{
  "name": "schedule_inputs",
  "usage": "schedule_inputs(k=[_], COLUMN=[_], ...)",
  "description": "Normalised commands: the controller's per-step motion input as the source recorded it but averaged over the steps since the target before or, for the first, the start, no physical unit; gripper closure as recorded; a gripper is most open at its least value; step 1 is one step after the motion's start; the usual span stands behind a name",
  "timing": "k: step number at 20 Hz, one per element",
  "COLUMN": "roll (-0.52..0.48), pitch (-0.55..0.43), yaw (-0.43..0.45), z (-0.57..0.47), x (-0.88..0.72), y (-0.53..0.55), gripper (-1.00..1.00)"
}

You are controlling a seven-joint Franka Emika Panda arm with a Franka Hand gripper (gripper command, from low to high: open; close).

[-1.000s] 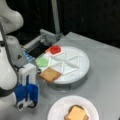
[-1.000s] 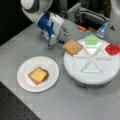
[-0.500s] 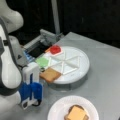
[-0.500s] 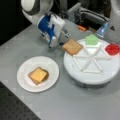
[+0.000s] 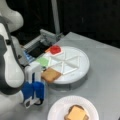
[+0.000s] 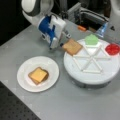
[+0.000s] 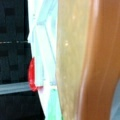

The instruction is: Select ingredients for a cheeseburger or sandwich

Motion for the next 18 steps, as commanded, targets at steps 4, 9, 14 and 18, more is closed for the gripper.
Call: schedule_inputs(k=[4,9,14,18], roll=[0.203,0.196,0.197,0.193], pitch=[-0.011,-0.012,-0.004,0.003], yaw=[-0.035,-0.03,-0.024,-0.038], z=[-0.03,-0.03,0.01,0.02], x=[0.14,0.14,0.13,0.14], y=[0.01,0.0,0.0,0.02], gripper=[-1.0,-1.0,-1.0,-1.0])
